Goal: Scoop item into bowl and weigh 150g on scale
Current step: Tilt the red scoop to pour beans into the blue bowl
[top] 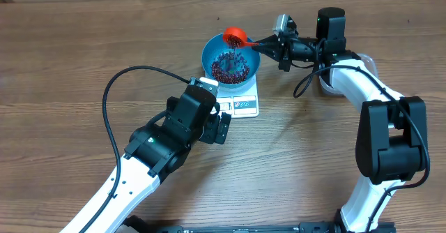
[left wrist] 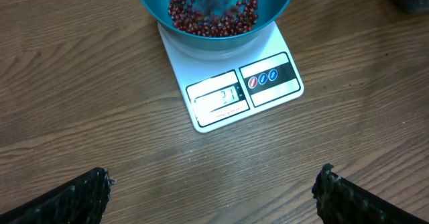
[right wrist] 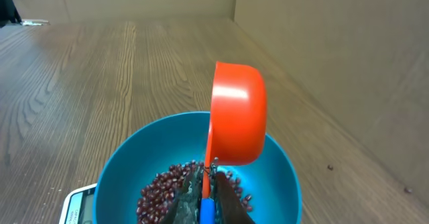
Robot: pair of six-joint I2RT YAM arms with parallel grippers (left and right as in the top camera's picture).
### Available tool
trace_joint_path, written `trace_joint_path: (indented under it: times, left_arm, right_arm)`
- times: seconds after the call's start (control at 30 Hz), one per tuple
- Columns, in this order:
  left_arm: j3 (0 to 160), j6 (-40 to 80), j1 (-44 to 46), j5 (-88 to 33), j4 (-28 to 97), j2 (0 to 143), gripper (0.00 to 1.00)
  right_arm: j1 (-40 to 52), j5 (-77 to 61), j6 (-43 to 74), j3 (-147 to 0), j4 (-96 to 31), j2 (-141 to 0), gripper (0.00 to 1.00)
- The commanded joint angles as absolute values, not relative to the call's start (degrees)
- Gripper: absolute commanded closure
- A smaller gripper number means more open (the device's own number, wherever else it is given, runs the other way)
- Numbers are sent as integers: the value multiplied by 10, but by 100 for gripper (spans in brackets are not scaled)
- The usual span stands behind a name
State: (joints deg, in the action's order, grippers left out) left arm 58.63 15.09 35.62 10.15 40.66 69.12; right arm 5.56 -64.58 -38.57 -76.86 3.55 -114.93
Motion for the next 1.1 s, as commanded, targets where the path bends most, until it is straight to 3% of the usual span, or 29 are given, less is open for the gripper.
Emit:
trace_joint_path:
  times: [0.0, 0.37, 0.77, 1.07]
  left_arm:
    - [585, 159, 358, 109, 404, 691, 0]
    - [585, 159, 358, 109, 405, 691, 0]
    - [585, 159, 358, 109, 404, 691, 0]
    - [585, 159, 358, 109, 405, 691, 0]
  right_arm:
    - [55, -677, -395, -773, 48, -1150, 96]
    - [55, -697, -396, -773, 65, -1150, 96]
    - [55, -698, -501, -773, 68, -1150, 96]
    - [54, -696, -507, -773, 58, -1150, 96]
